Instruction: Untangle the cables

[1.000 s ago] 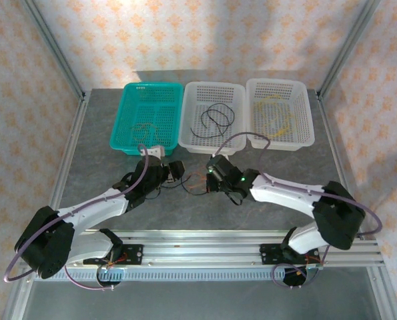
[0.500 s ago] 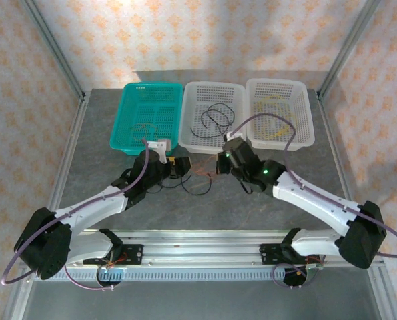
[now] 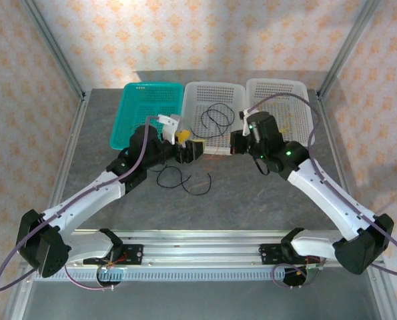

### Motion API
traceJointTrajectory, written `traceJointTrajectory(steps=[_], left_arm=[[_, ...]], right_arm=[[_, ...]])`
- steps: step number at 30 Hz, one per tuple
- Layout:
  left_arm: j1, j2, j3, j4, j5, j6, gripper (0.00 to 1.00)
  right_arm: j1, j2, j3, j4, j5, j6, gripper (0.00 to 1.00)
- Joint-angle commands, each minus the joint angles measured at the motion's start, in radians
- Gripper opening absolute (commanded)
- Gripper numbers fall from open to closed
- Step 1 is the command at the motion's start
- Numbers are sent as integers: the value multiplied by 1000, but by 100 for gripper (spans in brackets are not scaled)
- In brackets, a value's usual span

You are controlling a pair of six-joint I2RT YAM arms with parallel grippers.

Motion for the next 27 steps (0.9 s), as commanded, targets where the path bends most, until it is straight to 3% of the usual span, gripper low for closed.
traceJointTrajectory(steps=[1,12,20,23,27], left_arm=[[-9,47,76,-132,47,121,81],[-85,160,157,-136,105,145,81],[-110,263,179,-119,-48,173,76],[-110,302,202,-110,-39,175,71],[-112,325,208,-98,-29,168,57]], right_arm=[[-41,-12,62,-62,-90,-11,0],[-103,-9,85,-49,-194,60,0],[-108,-18,87,-52,-208,72,0],[-108,-18,84,-56,-209,71,0],[-108,-18,81,-59,-194,71,0]])
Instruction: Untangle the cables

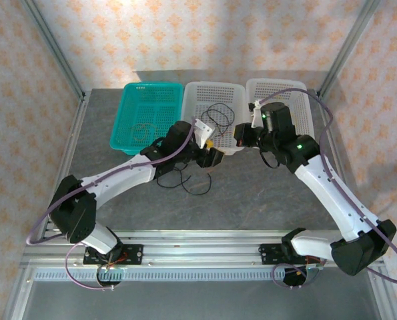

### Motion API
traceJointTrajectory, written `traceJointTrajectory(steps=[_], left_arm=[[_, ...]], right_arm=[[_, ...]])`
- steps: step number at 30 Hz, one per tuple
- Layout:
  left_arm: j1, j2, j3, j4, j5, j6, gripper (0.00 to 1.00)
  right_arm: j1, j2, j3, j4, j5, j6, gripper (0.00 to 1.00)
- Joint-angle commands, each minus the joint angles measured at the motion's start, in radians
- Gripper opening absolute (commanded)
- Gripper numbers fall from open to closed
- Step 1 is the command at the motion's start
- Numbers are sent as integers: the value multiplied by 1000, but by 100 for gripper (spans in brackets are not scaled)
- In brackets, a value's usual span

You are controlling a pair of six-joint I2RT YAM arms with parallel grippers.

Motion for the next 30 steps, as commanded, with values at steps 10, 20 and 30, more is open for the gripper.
traceJointTrajectory(steps=[10,20,30], left_arm=[[-1,-33,-14,39,-27,-3,19],[-10,-123,-77,97,-10,-75,0],[-19,-199,-99,212,89,-237,0]], right_arm=[[-10,-44,6,-6,22,15,0],[-11,-66,-5,27,-7,11,0],[-11,-206,-129,263,-6,30,32]])
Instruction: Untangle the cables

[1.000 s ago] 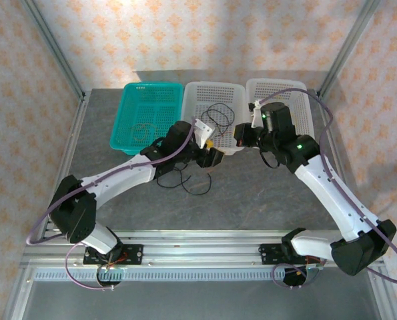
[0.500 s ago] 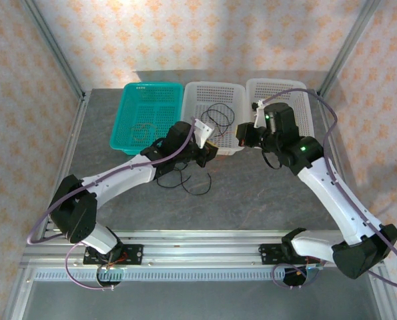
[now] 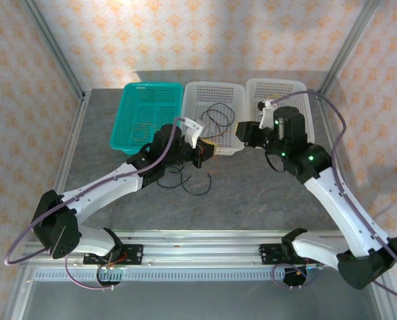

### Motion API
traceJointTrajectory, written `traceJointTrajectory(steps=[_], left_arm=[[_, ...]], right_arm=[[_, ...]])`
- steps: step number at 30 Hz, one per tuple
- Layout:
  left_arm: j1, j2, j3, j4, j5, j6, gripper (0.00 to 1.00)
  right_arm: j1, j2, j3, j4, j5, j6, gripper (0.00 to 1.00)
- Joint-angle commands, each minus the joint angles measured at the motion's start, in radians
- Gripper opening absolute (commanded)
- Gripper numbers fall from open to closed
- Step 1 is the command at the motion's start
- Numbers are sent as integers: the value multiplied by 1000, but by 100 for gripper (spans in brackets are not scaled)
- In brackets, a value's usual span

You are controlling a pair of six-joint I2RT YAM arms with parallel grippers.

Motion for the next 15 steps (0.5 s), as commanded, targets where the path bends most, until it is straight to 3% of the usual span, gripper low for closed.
traceJointTrajectory(steps=[1,9,15], left_arm=[[-6,-29,0,91,40,-88,0],[31,-66,92,3,-109,-82,0],[129,-55,154,-13,-56,-125,0]], right_arm=[[-5,-70,-63,152,28,9,35],[-5,-152,-170,243,108,21,45],[-3,-186,-253,357,94,45,44]])
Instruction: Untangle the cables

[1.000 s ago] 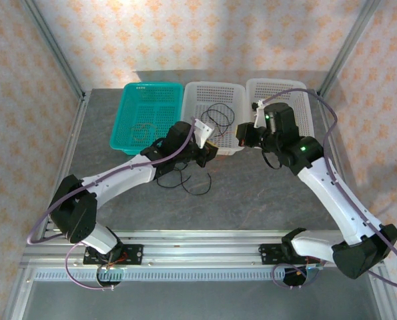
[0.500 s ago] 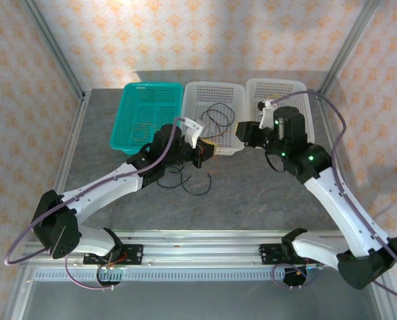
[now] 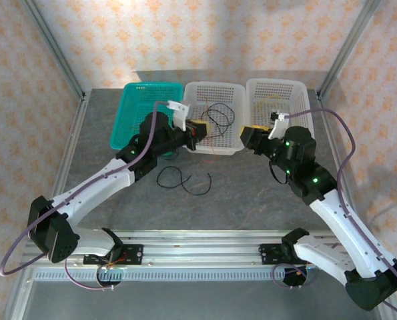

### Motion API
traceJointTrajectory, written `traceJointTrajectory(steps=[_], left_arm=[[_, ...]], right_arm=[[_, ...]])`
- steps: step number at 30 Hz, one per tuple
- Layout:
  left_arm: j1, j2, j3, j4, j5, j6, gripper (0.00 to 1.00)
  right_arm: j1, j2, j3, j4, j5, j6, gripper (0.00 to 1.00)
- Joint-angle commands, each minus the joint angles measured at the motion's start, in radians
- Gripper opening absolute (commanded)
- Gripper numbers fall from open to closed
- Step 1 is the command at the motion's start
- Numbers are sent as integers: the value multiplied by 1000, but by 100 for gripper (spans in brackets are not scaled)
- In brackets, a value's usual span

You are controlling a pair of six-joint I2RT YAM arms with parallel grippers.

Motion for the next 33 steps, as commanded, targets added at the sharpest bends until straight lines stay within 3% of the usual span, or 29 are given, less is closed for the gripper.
traceJointTrajectory(steps=[1,5,11,17,33], left_arm=[[43,-21,61,-27,-5,-25,0],[83,-34,83,-64,-57,-17,0],[155,-47,134,-142,-132,16,0],[251,-26,214,-190,-138,36,0],[448,291,508,-363,-100,36,0]], right_arm=[[-3,-10,-18,105,21,15,44],[5,8,-14,73,109,2,42],[44,51,-16,94,132,0,42],[119,123,16,112,188,-32,42],[315,384,110,216,191,-13,42]])
